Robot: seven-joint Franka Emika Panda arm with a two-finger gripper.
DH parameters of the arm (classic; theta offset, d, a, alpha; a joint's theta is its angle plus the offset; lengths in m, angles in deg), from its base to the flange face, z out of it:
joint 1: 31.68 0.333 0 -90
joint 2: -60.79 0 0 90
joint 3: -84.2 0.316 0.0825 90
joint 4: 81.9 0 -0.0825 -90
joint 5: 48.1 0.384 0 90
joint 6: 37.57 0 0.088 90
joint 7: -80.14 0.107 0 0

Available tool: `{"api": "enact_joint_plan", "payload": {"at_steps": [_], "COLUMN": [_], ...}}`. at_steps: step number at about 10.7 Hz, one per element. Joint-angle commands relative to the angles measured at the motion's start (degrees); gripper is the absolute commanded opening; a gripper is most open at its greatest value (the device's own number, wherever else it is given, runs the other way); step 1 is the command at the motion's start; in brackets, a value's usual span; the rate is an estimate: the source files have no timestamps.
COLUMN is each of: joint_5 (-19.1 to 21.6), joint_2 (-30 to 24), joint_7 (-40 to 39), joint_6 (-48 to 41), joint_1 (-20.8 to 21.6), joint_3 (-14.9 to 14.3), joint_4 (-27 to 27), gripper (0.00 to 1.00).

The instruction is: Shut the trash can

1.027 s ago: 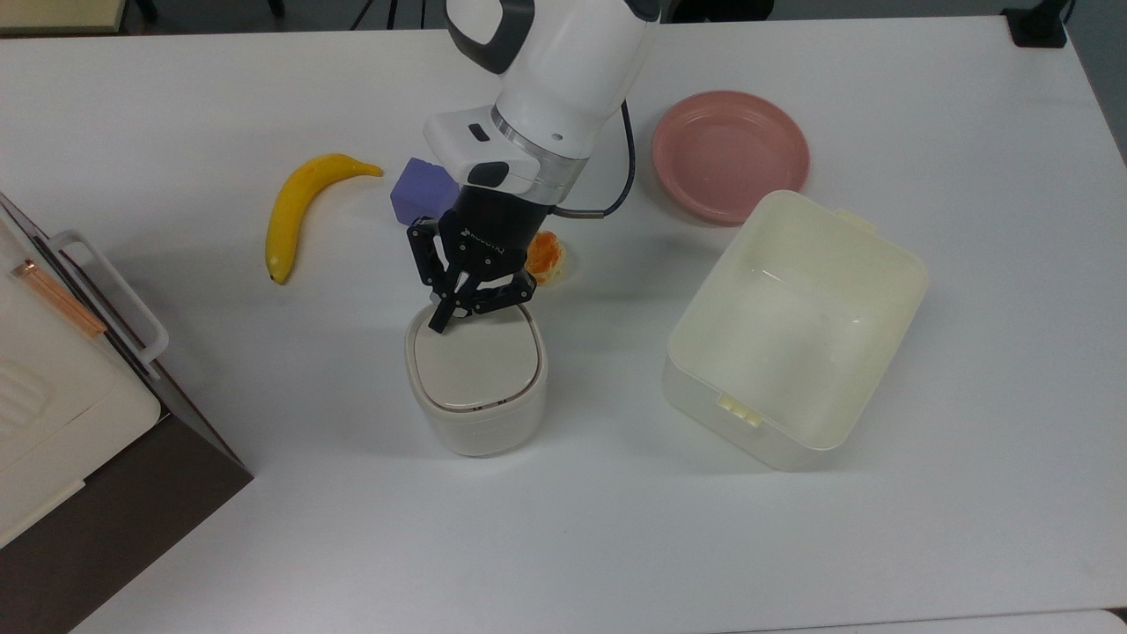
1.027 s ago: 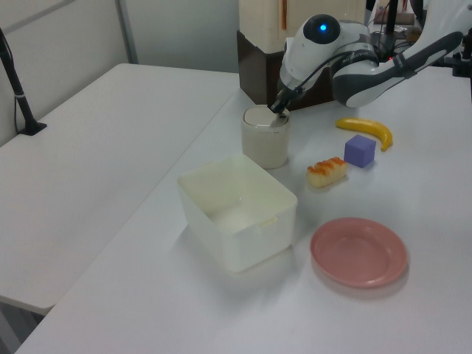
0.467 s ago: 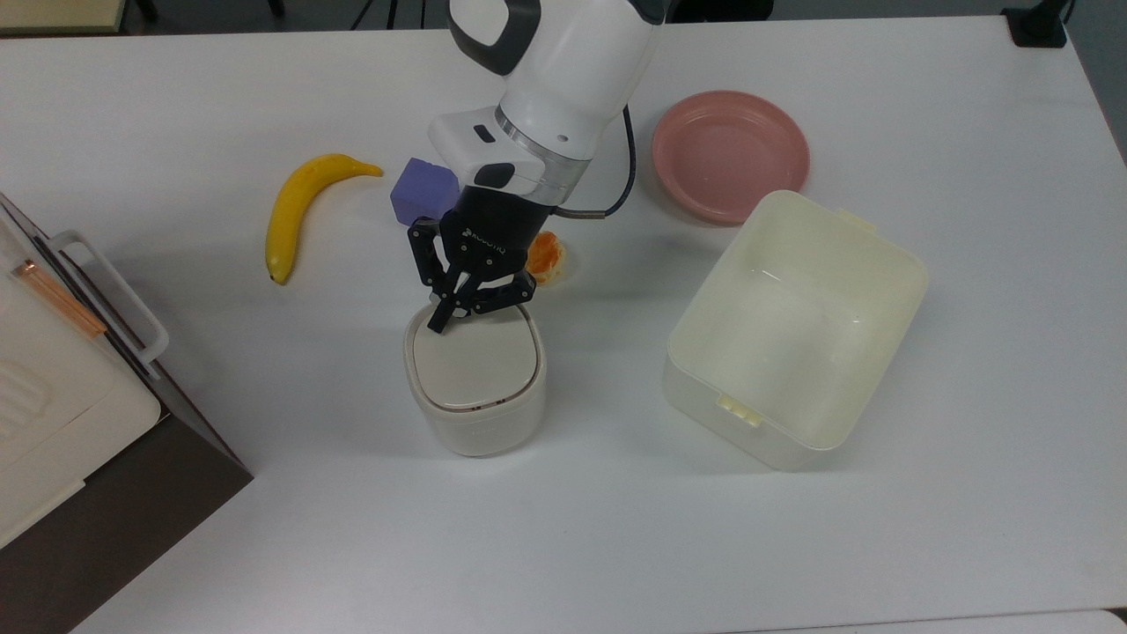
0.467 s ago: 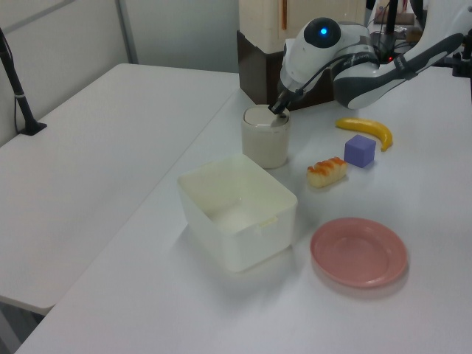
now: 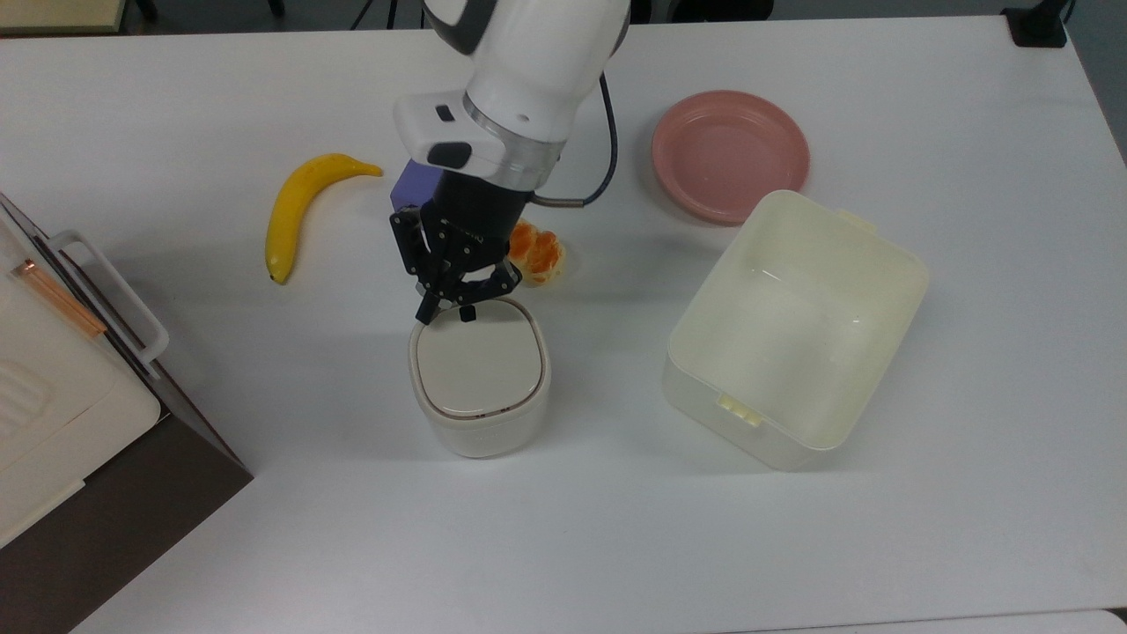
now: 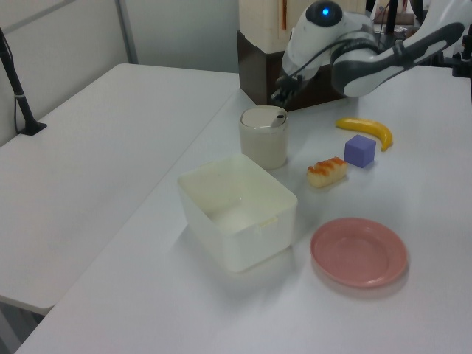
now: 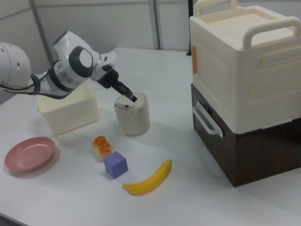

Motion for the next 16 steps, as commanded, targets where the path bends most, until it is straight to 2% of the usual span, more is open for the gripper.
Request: {"api": "enact_joint_plan", "payload": {"at_steps": [1, 3, 4, 5, 6, 7, 10, 13, 15, 16], "joint_5": [2.6, 3.1, 11.4, 22.8, 30.8, 32.5, 32.7, 33.4, 39.9, 40.7], "joint_2": [-3.0, -4.3, -9.5, -13.0, -17.3, -20.1, -25.3, -27.5, -27.5, -27.3], "joint_7": [-2.0, -2.0, -2.3, -3.6, -12.9, -19.3, -33.1, -41.1, -51.5, -51.5], "joint_6": [-0.6, -0.6, -1.0, -6.1, -13.1, -18.8, -36.7, -41.5, -42.2, -43.9], "joint_1": [0.2, -0.5, -4.0, -5.9, -7.6, -8.0, -8.6, -10.2, -11.0, -10.9], "joint_3": [0.5, 0.6, 0.5, 0.1, -0.2, -0.2, -0.4, -0.9, -3.6, -3.8], "joint_4": [-1.3, -1.4, -1.8, -1.3, -1.2, -1.1, 0.9, 0.7, 2.2, 3.7], "gripper": [0.00, 0.00, 0.00, 0.18, 0.73, 1.00, 1.00, 1.00, 1.00, 1.00]}}
